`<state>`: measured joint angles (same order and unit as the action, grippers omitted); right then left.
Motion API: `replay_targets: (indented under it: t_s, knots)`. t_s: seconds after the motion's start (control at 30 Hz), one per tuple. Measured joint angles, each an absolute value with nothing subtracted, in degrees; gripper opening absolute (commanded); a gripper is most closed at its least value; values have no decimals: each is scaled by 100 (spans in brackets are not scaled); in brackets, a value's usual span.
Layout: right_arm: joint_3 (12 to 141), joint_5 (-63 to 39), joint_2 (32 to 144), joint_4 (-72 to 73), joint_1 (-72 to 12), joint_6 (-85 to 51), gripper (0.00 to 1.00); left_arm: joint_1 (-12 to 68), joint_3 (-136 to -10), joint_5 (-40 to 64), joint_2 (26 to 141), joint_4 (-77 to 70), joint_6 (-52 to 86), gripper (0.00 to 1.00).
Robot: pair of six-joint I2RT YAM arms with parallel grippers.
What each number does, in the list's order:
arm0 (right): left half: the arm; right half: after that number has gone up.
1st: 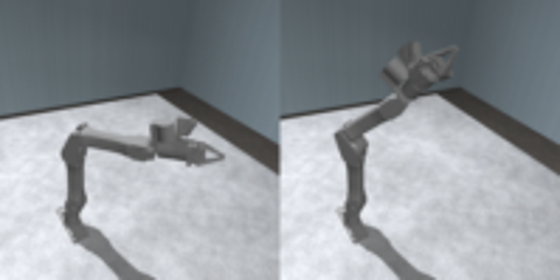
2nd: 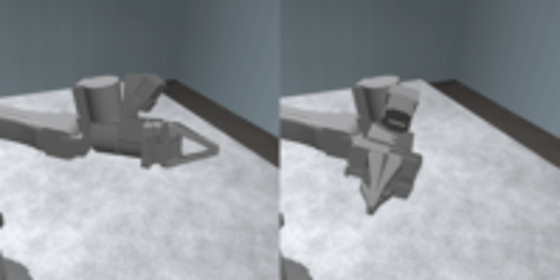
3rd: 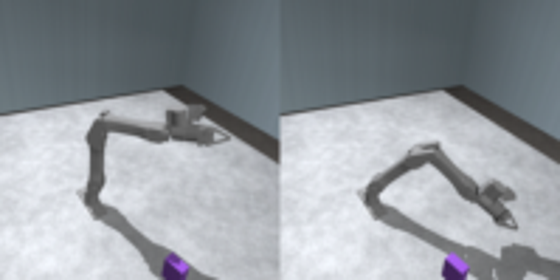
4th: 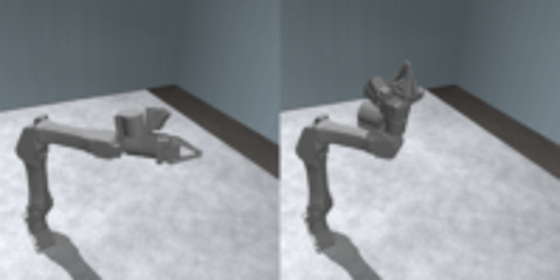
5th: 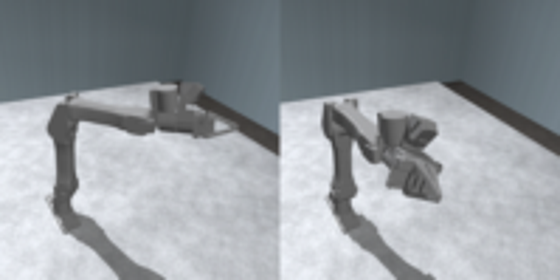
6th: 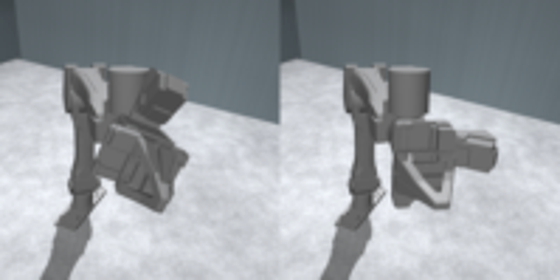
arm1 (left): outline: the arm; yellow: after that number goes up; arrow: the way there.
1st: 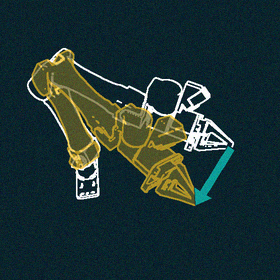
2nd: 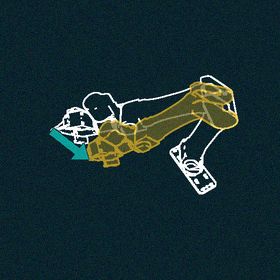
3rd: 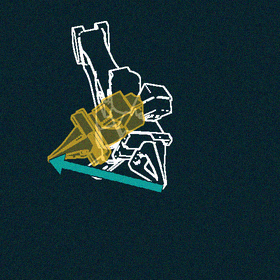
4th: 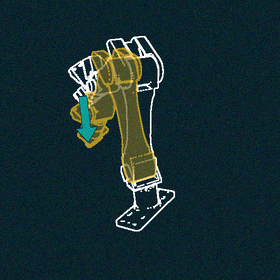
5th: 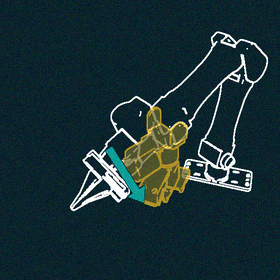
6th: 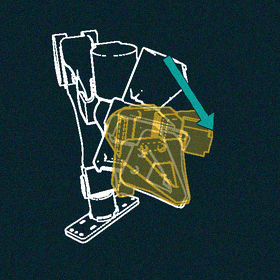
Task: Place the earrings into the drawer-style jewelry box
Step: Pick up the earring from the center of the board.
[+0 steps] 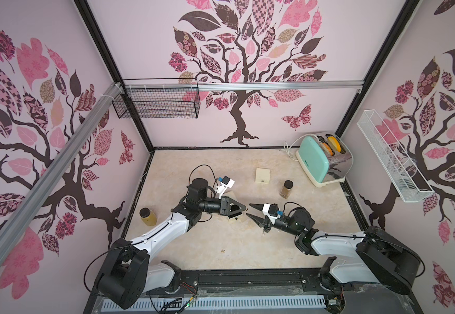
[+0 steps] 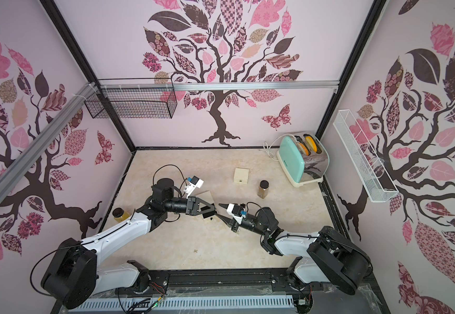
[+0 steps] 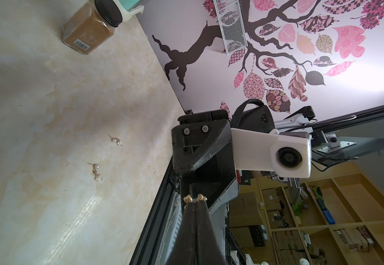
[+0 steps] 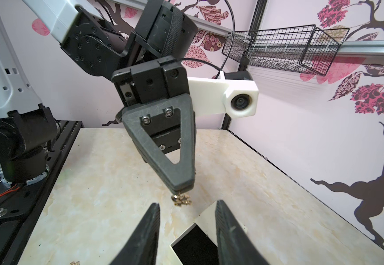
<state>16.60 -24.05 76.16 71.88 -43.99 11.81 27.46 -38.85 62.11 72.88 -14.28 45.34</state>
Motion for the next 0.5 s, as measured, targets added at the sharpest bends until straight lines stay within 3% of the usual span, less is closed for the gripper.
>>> replay_targets:
  t_s: [0.5]
  knots:
    - [1787, -2578, 7679, 6932, -4397, 1157, 20, 2746, -3883, 6217, 7288, -1358, 4423, 0]
